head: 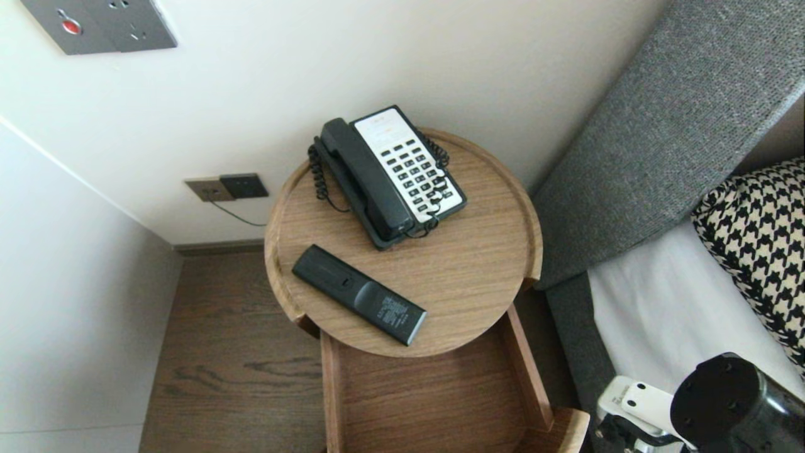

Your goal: Close the nightstand drawer

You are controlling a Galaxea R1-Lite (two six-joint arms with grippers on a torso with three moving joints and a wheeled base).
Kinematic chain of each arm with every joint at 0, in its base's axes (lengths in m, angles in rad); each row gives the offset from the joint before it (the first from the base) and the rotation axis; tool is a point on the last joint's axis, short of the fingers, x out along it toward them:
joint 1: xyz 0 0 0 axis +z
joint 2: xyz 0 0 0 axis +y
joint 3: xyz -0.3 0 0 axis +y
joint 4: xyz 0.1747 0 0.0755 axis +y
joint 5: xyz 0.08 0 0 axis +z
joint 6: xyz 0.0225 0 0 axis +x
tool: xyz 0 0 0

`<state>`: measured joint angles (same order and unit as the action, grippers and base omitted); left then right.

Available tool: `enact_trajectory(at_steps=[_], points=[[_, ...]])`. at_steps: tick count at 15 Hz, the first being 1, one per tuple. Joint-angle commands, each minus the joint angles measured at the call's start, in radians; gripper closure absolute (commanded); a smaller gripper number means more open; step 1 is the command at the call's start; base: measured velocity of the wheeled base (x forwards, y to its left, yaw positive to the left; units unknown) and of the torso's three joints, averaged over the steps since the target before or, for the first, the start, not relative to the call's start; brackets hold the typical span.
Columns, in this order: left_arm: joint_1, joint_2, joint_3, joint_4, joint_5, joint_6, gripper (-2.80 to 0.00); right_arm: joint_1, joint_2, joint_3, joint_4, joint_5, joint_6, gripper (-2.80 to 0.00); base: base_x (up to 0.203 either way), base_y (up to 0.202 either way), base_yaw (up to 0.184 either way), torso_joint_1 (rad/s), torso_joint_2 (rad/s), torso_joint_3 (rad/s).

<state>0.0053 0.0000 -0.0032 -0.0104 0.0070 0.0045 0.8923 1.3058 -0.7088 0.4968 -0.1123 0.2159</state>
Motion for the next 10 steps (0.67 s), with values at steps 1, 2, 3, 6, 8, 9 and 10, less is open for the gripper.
enact_trajectory(at_steps=[1,2,3,6,8,9,10], points=[[0.001,-0.002,0.000,0.000,0.001,0.000,0.00,0.003,0.056,-0.039,0.002,-0.001,0.002,0.00,0.000,0.000,0.000,0.000,0.00,0.000],[0.001,-0.002,0.000,0.000,0.001,0.000,0.00,0.005,0.071,-0.052,0.002,-0.001,0.002,0.00,0.000,0.000,0.000,0.000,0.00,0.000],[0.001,-0.002,0.000,0.000,0.001,0.000,0.00,0.008,0.081,-0.059,0.000,-0.003,0.001,0.00,0.000,0.000,0.000,0.000,0.00,0.000],[0.001,-0.002,0.000,0.000,0.001,0.000,0.00,0.007,0.116,-0.064,-0.055,-0.006,-0.004,0.00,0.000,0.000,0.000,0.000,0.00,0.000],[0.001,-0.002,0.000,0.000,0.001,0.000,0.00,0.008,0.147,-0.076,-0.086,-0.009,-0.006,0.00,0.000,0.000,0.000,0.000,0.00,0.000],[0.001,-0.002,0.000,0.000,0.001,0.000,0.00,0.008,0.164,-0.088,-0.087,-0.010,-0.006,0.00,0.000,0.000,0.000,0.000,0.00,0.000],[0.001,-0.002,0.000,0.000,0.001,0.000,0.00,0.008,0.178,-0.094,-0.088,-0.010,-0.006,0.00,0.000,0.000,0.000,0.000,0.00,0.000]])
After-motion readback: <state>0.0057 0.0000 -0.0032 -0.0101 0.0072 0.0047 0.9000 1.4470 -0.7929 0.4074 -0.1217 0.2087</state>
